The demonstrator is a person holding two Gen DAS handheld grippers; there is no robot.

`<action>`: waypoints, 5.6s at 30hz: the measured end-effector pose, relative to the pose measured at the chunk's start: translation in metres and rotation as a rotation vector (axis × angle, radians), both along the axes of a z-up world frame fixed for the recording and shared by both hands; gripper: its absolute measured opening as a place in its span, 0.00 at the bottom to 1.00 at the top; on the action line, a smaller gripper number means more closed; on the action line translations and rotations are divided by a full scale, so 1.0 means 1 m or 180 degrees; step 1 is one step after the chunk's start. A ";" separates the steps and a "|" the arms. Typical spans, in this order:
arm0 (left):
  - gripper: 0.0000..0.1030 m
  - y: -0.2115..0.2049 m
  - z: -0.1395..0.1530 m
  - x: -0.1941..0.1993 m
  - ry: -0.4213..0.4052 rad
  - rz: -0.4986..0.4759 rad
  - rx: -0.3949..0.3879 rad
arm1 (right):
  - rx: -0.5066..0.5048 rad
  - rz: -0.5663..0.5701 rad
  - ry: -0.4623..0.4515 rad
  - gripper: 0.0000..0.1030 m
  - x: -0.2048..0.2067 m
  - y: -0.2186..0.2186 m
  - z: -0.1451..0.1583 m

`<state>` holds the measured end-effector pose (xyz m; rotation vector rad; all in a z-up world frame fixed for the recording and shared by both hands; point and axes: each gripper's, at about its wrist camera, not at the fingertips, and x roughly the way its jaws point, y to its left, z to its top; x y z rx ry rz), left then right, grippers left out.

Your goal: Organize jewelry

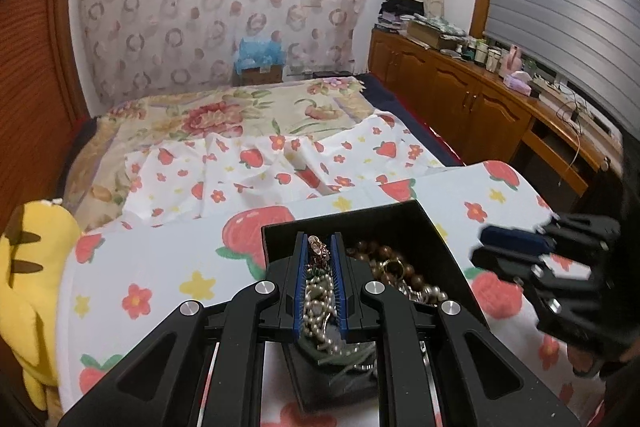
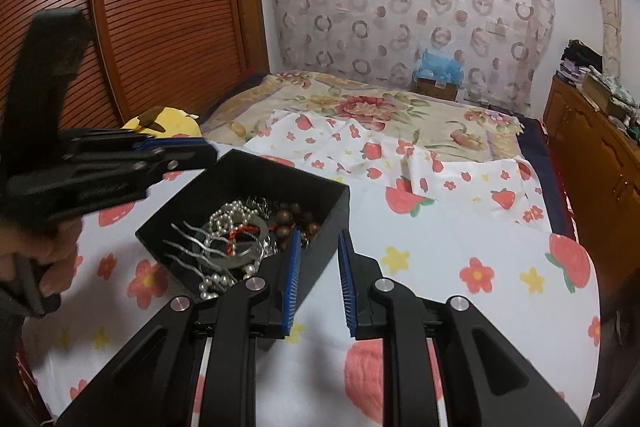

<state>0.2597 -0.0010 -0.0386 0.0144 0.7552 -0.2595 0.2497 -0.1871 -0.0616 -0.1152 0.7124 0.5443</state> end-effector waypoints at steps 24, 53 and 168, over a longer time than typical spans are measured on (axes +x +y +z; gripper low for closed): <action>0.89 0.026 -0.008 -0.034 -0.0205 0.0387 0.0043 | 0.0172 -0.0276 -0.0045 0.60 -0.034 -0.016 -0.004; 0.93 0.024 0.019 -0.158 -0.0578 0.0729 0.0193 | 0.0279 -0.0778 -0.0427 0.98 -0.109 -0.034 0.027; 0.93 0.002 0.061 -0.226 -0.1060 0.0746 0.0180 | 0.0428 -0.0952 -0.0925 0.98 -0.181 -0.046 0.070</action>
